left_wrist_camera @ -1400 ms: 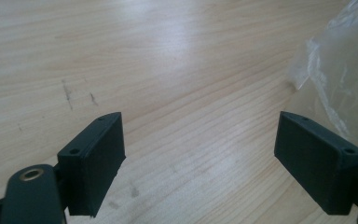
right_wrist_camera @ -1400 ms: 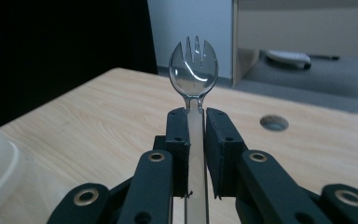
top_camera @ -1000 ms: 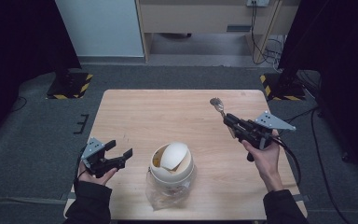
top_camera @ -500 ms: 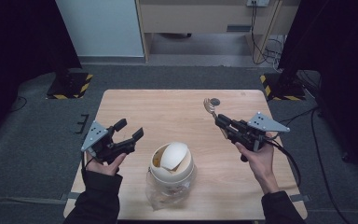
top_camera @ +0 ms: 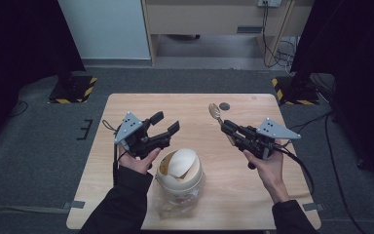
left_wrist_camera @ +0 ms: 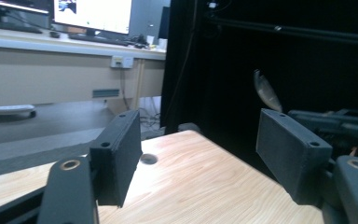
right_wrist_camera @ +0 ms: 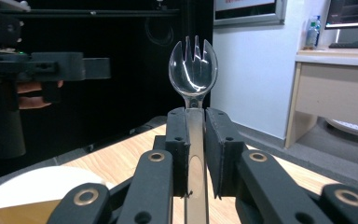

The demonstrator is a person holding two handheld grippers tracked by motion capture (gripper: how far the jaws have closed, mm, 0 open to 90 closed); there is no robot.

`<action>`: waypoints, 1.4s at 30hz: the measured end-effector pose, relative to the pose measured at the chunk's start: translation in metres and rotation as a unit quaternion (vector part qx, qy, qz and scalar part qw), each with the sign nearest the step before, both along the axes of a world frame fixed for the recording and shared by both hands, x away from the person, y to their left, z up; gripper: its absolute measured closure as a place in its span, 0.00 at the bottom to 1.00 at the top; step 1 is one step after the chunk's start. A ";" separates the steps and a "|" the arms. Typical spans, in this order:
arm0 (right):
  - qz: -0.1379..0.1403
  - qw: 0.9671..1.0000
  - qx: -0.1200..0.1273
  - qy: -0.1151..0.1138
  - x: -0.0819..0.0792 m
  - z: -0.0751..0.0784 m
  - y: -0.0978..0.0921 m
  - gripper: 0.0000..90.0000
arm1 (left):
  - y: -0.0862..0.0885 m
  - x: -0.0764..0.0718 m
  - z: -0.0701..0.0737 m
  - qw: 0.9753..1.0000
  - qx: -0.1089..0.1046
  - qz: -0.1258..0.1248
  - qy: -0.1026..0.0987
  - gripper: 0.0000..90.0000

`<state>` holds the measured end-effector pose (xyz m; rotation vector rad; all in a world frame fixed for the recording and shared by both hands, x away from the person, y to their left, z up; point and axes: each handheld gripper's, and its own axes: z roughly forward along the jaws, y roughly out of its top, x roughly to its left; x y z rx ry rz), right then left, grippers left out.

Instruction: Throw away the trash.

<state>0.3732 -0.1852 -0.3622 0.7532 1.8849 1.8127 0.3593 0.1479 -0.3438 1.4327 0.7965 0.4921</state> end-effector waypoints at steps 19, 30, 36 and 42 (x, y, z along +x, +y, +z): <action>0.035 0.999 0.006 0.004 -0.004 -0.006 0.019 0.89 | -0.044 0.004 0.017 0.999 -0.002 -0.035 0.022 0.47; 0.051 0.998 0.023 0.004 -0.006 -0.009 0.026 0.89 | -0.060 0.006 0.014 0.998 0.014 -0.034 0.044 0.58; 0.054 0.998 0.029 0.006 -0.007 -0.010 0.027 0.89 | -0.064 0.006 0.013 0.998 0.010 -0.036 0.056 0.70; 0.059 0.998 0.031 0.007 -0.007 -0.011 0.029 0.89 | -0.063 0.005 0.013 0.997 -0.004 -0.041 0.070 0.81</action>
